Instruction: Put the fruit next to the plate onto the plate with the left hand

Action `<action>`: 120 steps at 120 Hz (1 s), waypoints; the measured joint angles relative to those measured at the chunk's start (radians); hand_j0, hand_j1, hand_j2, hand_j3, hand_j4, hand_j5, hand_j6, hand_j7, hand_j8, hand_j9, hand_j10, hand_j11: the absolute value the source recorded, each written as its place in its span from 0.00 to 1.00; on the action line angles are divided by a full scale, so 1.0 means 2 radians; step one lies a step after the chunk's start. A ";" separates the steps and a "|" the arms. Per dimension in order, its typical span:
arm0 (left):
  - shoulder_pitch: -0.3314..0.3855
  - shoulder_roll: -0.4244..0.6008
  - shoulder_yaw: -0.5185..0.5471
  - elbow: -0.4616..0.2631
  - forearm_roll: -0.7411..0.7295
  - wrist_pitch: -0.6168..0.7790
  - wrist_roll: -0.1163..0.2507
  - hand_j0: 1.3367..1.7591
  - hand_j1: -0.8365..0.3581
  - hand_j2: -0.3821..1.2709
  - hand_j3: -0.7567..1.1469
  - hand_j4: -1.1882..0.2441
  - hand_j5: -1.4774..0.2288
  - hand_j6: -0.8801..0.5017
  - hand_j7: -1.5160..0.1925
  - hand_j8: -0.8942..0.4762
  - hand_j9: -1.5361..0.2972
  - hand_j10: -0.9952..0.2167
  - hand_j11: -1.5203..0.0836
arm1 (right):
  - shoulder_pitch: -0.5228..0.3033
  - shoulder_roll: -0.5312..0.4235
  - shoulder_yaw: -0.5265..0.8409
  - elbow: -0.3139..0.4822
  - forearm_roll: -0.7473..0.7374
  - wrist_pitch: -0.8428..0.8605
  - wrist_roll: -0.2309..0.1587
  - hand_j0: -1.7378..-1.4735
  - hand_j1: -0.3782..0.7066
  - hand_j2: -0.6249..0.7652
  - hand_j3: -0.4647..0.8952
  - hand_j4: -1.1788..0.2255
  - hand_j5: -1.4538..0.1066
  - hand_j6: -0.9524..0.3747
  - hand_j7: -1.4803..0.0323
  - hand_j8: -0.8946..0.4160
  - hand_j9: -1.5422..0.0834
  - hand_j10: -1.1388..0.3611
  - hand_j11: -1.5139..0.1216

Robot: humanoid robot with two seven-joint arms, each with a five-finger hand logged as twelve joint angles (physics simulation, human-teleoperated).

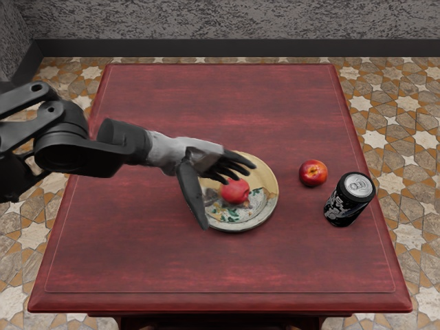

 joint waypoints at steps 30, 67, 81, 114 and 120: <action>0.087 0.099 -0.169 0.009 -0.200 -0.064 0.000 0.76 0.96 0.24 0.40 0.80 0.84 0.61 0.86 0.63 0.81 0.79 0.92 | 0.000 0.000 0.000 0.000 0.000 0.000 0.000 0.30 0.05 0.45 0.34 0.83 0.92 0.70 0.96 0.67 0.94 0.75 0.91; 0.169 0.235 -0.184 0.018 -0.285 -0.070 0.000 0.76 0.98 0.23 0.40 0.82 0.86 0.63 0.88 0.64 0.83 0.81 0.94 | 0.000 0.000 0.000 0.000 0.000 0.000 0.000 0.30 0.05 0.45 0.34 0.83 0.92 0.70 0.96 0.67 0.94 0.75 0.91; 0.185 0.255 -0.184 0.020 -0.284 -0.071 0.000 0.76 0.98 0.23 0.40 0.82 0.86 0.63 0.88 0.65 0.83 0.81 0.94 | 0.000 0.000 0.000 0.000 0.000 0.000 0.000 0.30 0.05 0.45 0.34 0.83 0.92 0.70 0.96 0.67 0.94 0.75 0.91; 0.186 0.321 -0.184 0.065 -0.282 -0.071 0.000 0.76 0.98 0.23 0.40 0.83 0.86 0.63 0.88 0.65 0.83 0.82 0.94 | 0.000 0.000 0.000 0.000 0.000 0.000 0.000 0.30 0.05 0.45 0.34 0.83 0.92 0.70 0.96 0.67 0.94 0.75 0.91; 0.186 0.323 -0.184 0.071 -0.281 -0.071 0.000 0.76 0.98 0.23 0.40 0.83 0.86 0.63 0.88 0.65 0.83 0.82 0.94 | 0.000 0.000 0.000 0.000 0.000 0.000 0.000 0.30 0.05 0.45 0.34 0.83 0.92 0.70 0.96 0.67 0.94 0.75 0.91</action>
